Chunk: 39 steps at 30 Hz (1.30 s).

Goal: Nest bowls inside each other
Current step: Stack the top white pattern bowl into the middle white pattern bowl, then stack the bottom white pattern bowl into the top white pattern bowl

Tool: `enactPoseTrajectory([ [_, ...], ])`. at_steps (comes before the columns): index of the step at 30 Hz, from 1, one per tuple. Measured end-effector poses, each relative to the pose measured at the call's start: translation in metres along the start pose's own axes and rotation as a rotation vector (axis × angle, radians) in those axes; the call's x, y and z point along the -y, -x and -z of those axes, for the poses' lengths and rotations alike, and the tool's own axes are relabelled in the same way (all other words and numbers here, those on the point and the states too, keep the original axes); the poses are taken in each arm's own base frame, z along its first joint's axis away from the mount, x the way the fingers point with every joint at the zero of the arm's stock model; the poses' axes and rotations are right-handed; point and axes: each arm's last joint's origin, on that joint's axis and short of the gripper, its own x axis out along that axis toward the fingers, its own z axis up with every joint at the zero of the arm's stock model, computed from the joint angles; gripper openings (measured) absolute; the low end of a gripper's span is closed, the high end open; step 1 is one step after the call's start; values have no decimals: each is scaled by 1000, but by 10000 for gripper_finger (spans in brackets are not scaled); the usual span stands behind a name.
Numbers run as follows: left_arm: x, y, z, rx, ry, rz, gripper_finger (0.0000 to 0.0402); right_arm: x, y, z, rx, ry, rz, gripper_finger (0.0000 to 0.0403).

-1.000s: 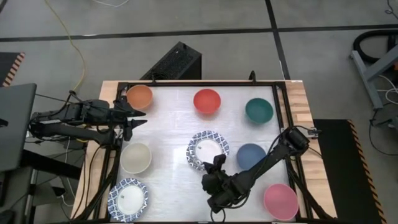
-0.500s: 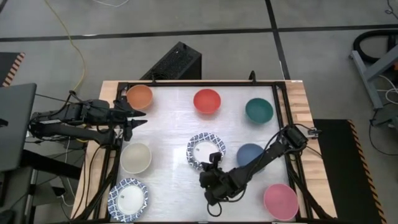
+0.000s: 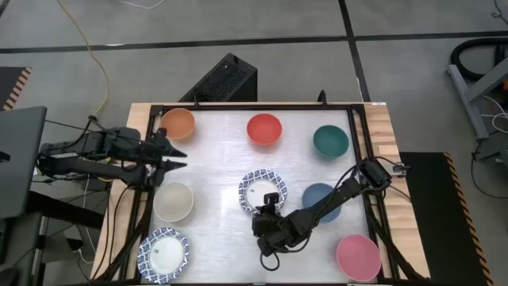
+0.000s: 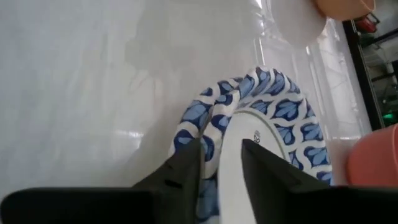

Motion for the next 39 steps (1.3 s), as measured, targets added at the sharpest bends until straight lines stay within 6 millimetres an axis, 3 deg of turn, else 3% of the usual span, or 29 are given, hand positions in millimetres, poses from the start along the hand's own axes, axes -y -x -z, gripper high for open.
enactPoseTrajectory([
  [4, 5, 0, 3, -56, -3, 150, 140, 1, 6, -13, 38, 45, -29, 192],
  [8, 9, 0, 5, -79, 41, 195, 140, 4, 12, -26, 69, 53, -52, 225],
  [17, 31, -20, 10, -241, 48, 301, 140, 8, 34, -39, 124, 21, -89, 234],
  [25, 84, -65, 20, -374, -87, 437, 140, 22, 95, -45, 207, -87, -179, 233],
  [31, 132, -92, 48, -500, -207, 531, 140, 28, 144, -41, 267, -163, -258, 233],
  [36, 158, -103, 77, -653, -277, 534, 140, 24, 165, -37, 306, -153, -272, 233],
  [39, 172, -104, 82, -721, -345, 520, 139, 22, 168, -36, 317, -153, -254, 233],
])
